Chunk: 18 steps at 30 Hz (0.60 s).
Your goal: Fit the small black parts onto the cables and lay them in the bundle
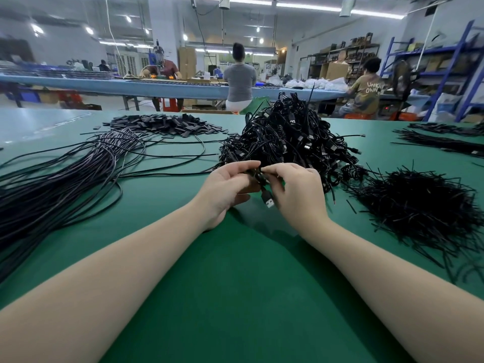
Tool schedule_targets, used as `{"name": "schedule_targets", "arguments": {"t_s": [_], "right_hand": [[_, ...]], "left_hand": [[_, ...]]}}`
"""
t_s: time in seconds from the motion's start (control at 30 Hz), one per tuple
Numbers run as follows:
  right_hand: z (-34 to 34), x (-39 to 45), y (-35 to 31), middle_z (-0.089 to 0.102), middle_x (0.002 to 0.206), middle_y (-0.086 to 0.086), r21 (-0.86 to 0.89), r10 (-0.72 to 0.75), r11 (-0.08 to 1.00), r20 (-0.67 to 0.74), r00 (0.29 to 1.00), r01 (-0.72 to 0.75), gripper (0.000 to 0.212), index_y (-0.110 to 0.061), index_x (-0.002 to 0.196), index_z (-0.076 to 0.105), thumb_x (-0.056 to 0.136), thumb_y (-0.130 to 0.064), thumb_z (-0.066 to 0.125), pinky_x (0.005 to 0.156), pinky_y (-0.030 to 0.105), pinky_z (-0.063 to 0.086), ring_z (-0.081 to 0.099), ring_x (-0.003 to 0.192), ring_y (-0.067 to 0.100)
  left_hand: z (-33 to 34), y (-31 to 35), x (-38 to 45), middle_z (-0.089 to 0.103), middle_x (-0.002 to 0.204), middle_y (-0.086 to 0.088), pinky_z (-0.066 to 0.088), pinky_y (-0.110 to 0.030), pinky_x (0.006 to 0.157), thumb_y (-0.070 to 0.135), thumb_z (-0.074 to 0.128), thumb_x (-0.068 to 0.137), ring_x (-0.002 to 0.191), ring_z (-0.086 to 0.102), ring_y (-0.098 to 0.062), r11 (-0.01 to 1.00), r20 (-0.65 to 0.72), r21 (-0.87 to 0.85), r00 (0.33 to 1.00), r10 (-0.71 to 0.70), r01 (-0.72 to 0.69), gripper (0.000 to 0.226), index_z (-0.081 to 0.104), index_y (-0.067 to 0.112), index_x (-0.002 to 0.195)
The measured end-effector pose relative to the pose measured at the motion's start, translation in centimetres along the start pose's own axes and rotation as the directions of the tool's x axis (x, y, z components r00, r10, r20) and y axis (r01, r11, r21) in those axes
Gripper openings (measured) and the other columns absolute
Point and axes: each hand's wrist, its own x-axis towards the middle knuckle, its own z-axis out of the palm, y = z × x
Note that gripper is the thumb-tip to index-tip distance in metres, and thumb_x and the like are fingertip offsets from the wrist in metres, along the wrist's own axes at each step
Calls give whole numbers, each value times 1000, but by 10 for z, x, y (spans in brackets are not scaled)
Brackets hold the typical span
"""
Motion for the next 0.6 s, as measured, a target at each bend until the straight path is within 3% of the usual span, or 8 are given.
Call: {"name": "schedule_targets", "arguments": {"t_s": [0.13,0.2,0.3,0.33,0.4,0.53,0.6], "right_hand": [[-1,0,1,73,89,-4,19,24,1000,-20,1000,-24,12,-17,97,73,90,-16,63,82,39,43,66,84,19],[-2,0,2,73,88,-3,26,36,999,-17,999,-35,12,-16,96,73,90,-15,63,80,36,39,65,84,19],[-3,1,0,72,83,0,34,30,999,-53,998,-28,11,-14,90,73,87,-10,63,75,36,39,65,78,23],[-3,1,-1,73,83,-1,21,15,1000,-75,997,-14,10,-14,89,73,87,-11,64,75,37,40,66,76,22],[-4,0,-2,73,84,-3,-19,-21,1000,-108,994,19,10,-15,89,74,87,-13,64,77,37,38,67,77,20],[-4,0,-2,73,80,-2,-152,-153,980,-165,974,128,8,-16,84,74,86,-15,66,73,35,30,68,71,20],[-3,0,-4,73,77,-2,-191,-216,965,-192,957,179,6,-16,81,75,84,-14,69,71,35,29,68,67,20]], "left_hand": [[-2,-7,0,63,71,15,42,-11,58,4,72,83,61,48,-4,981,-34,102,985,168,-164,33,70,33,99],[-4,-9,2,57,80,6,37,-13,62,12,75,81,63,39,-6,942,-60,237,964,258,-238,31,70,38,97],[-3,-10,4,59,95,5,38,-7,76,22,76,81,82,52,0,879,-108,392,935,338,-272,18,69,38,87],[-1,-9,3,64,92,7,40,-7,77,22,74,83,83,56,2,899,-100,350,943,317,-265,11,70,32,85],[2,-7,1,70,77,10,43,-11,65,21,70,87,68,60,1,959,-65,202,974,217,-201,3,69,23,89],[2,0,1,67,63,5,37,-18,46,24,64,91,53,58,-12,1000,-67,-19,998,4,-6,24,49,25,110],[0,4,0,63,56,6,36,-15,41,22,62,93,41,52,-10,987,-62,-135,993,-97,88,22,45,28,106]]}}
